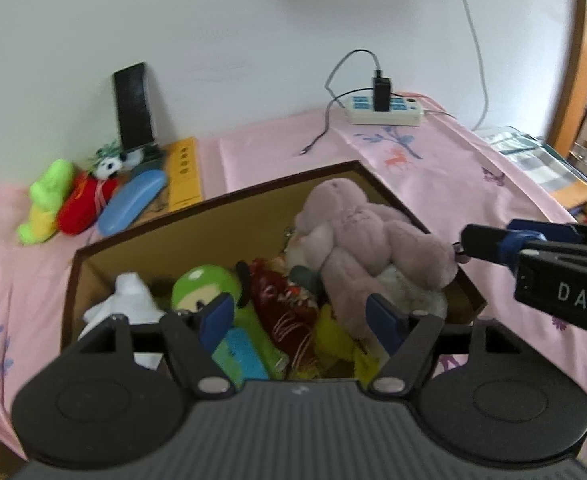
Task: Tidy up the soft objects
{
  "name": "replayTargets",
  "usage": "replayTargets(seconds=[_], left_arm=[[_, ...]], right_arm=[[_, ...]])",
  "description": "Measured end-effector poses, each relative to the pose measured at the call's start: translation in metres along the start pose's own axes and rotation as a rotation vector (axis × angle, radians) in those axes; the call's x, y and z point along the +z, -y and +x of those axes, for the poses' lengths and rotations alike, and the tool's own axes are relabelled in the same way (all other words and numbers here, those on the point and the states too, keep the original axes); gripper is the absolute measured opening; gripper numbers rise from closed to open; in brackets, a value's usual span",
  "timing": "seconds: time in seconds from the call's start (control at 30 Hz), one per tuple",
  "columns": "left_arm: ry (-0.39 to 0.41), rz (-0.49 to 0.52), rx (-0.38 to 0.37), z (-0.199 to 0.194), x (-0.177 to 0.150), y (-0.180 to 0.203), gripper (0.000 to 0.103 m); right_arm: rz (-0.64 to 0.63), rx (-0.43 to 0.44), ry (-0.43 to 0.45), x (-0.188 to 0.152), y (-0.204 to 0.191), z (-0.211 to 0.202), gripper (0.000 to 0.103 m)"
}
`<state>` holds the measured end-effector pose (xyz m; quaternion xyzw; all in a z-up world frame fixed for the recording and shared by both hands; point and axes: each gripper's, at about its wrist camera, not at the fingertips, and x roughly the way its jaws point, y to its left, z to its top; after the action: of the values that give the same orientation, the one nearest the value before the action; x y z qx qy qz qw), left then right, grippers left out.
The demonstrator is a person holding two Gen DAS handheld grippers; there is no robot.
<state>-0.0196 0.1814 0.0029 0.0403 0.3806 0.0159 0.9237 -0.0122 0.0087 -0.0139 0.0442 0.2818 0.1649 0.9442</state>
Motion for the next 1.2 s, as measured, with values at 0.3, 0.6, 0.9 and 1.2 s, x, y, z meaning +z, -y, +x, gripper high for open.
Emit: replayTargets(seconds=[0.3,0.6,0.9,1.2], left_arm=[[-0.004,-0.067,0.089,-0.017,-0.013,-0.001,0.075],[-0.030,-0.075,0.116,-0.028,-0.026,0.013,0.076],[-0.078,-0.109,0.103,-0.033,-0.036,0.026,0.076],[-0.072,-0.053,0.063,-0.038,-0.031,0.055,0.076]], right_arm=[[-0.033,-0.023,0.030,-0.007,-0.009,-0.016,0.023],[-0.025,-0.030,0.006,-0.016,-0.008,-0.031,0.023],[-0.034,-0.092,-0.044,-0.024,0.000,-0.041,0.024],[-0.003,-0.192,-0.056,-0.024,0.019,-0.049,0.024]])
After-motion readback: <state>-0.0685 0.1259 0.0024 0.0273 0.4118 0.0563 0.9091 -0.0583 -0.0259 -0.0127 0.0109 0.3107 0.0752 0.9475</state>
